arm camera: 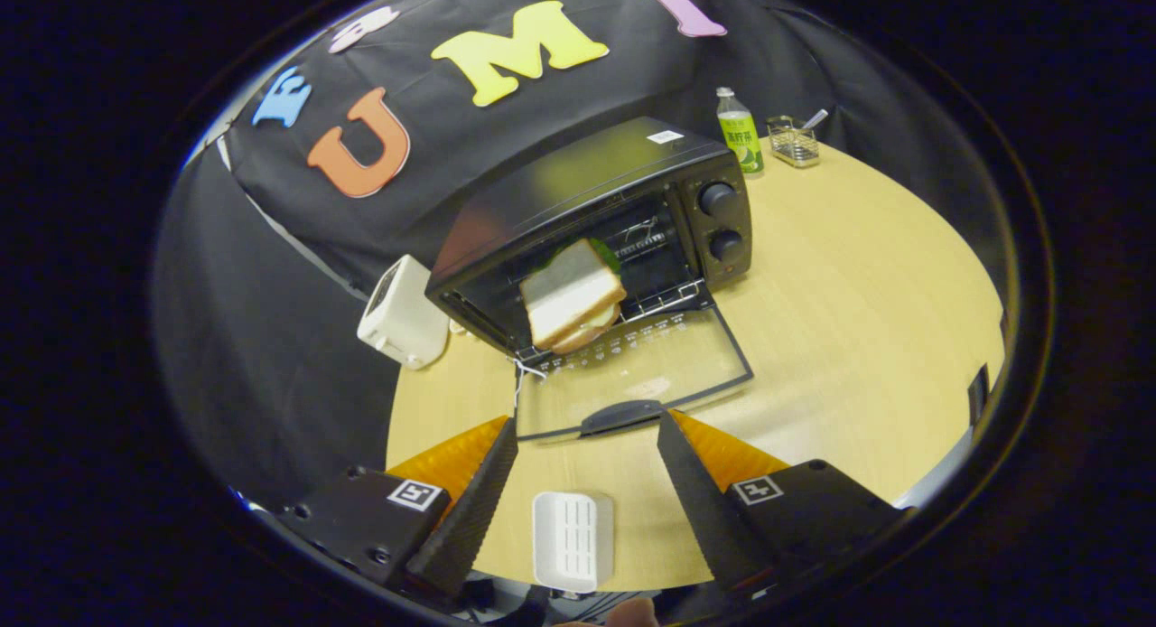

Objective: Open the toaster oven, put the food inside, and close the toaster oven door.

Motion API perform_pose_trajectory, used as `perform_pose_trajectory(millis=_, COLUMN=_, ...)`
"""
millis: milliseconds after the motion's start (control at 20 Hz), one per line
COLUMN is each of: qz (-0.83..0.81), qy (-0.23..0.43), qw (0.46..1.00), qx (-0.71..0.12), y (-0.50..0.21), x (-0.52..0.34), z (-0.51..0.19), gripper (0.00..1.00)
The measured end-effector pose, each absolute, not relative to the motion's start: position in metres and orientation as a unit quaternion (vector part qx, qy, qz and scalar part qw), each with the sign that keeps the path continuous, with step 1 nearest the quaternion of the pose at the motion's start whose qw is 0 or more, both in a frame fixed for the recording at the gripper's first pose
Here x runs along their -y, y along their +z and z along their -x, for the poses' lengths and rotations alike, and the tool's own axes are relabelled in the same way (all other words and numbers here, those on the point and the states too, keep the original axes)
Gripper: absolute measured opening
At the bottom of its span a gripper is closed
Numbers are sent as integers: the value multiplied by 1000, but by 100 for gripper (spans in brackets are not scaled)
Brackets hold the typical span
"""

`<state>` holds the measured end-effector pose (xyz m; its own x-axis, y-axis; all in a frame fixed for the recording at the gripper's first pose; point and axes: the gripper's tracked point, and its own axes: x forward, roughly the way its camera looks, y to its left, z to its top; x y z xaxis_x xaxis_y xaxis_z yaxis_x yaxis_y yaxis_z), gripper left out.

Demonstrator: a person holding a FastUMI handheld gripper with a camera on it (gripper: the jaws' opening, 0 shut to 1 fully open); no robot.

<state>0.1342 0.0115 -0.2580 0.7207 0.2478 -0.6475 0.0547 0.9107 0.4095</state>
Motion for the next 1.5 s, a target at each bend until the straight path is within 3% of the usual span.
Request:
perform_pose_trajectory(millis=400, qz=-141, qy=43, qw=893, qx=-425, y=-308, x=-8, z=-101, gripper=100)
perform_pose_trajectory(millis=1050, qz=-63, qy=40, qw=874, qx=-479, y=-387, x=-9, z=-167, gripper=100)
perform_pose_trajectory(millis=1500, qz=-30, qy=27, qw=879, qx=-476, y=-402, x=-16, z=-183, gripper=100)
